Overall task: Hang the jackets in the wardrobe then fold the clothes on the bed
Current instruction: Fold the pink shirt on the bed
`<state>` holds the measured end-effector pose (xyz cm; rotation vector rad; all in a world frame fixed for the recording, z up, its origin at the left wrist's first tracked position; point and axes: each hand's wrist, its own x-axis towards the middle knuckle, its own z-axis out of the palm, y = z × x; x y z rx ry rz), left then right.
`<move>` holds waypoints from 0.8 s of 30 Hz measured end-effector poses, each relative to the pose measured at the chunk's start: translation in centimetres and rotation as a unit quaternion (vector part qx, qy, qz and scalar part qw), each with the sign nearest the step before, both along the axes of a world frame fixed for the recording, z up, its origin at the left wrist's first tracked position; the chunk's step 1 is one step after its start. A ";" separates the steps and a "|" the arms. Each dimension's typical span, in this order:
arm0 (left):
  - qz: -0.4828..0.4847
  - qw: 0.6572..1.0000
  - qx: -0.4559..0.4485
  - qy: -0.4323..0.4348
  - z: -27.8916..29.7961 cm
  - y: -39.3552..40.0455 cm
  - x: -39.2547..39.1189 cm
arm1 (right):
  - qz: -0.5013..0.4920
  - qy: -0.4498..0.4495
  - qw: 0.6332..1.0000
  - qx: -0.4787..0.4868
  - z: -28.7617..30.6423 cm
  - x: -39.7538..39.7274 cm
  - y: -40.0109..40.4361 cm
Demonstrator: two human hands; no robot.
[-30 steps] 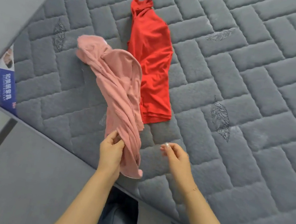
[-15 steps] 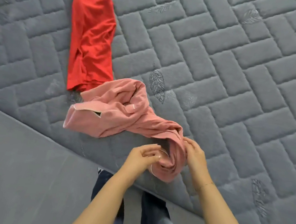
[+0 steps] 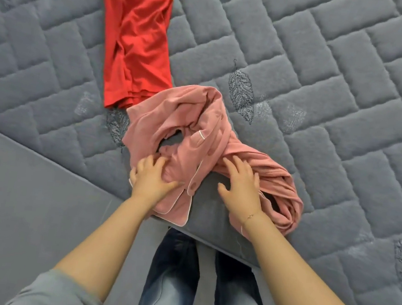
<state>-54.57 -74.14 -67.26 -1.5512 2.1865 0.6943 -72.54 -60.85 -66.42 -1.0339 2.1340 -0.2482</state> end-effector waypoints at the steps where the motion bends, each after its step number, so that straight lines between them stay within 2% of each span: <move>1: -0.013 1.000 -0.007 0.005 -0.4 -0.1 0.0 | 0.017 0.020 0.999 0.040 -0.5 -0.2 0.1; 3: -0.049 0.998 0.009 0.037 -0.8 -1.0 0.0 | 0.045 0.057 0.993 0.093 -1.2 -0.9 0.7; 5: -0.073 0.987 0.053 0.132 -0.4 -2.1 -0.1 | 0.060 0.086 0.987 0.118 -1.5 -1.6 1.4; 7: -0.021 0.958 0.146 0.244 1.0 -2.8 -0.3 | 0.049 0.108 0.986 0.113 -1.3 -1.5 2.0; 9: 0.067 0.921 0.239 0.299 2.6 -3.6 -0.1 | -0.029 0.073 0.997 0.024 -0.7 -0.4 2.4; 10: 0.122 0.898 0.279 0.318 3.5 -3.9 -0.1 | -0.094 0.021 0.994 -0.049 -0.1 0.5 2.5; 11: 0.188 0.868 0.318 0.334 4.3 -4.1 -0.1 | -0.160 -0.046 0.979 -0.115 0.8 1.7 2.3; 12: 0.263 0.820 0.371 0.346 4.8 -4.3 -0.2 | -0.219 -0.124 0.955 -0.158 1.9 3.0 2.0; 14: 0.389 0.708 0.474 0.350 5.5 -4.0 -0.7 | -0.310 -0.295 0.884 -0.188 4.2 5.8 0.7; 15: 0.430 0.663 0.503 0.351 6.0 -3.7 -1.0 | -0.347 -0.361 0.844 -0.194 5.0 7.1 0.1; 16: 0.457 0.627 0.519 0.359 6.5 -3.1 -1.3 | -0.383 -0.391 0.812 -0.203 5.5 8.2 -0.4; 17: 0.468 0.610 0.518 0.374 6.8 -2.5 -1.3 | -0.424 -0.396 0.784 -0.219 6.0 9.1 -0.8; 18: 0.473 0.609 0.505 0.389 7.1 -2.1 -1.4 | -0.472 -0.382 0.760 -0.233 6.5 9.6 -1.2; 20: 0.461 0.643 0.456 0.407 7.9 -1.4 -0.8 | -0.539 -0.328 0.734 -0.252 7.4 9.8 -1.6; 23: 0.361 0.690 0.479 0.405 9.0 -0.5 1.1 | -0.511 -0.307 0.752 -0.282 8.9 9.2 -1.6; 24: 0.289 0.724 0.494 0.386 9.5 -0.1 1.6 | -0.493 -0.318 0.758 -0.286 9.5 8.9 -1.5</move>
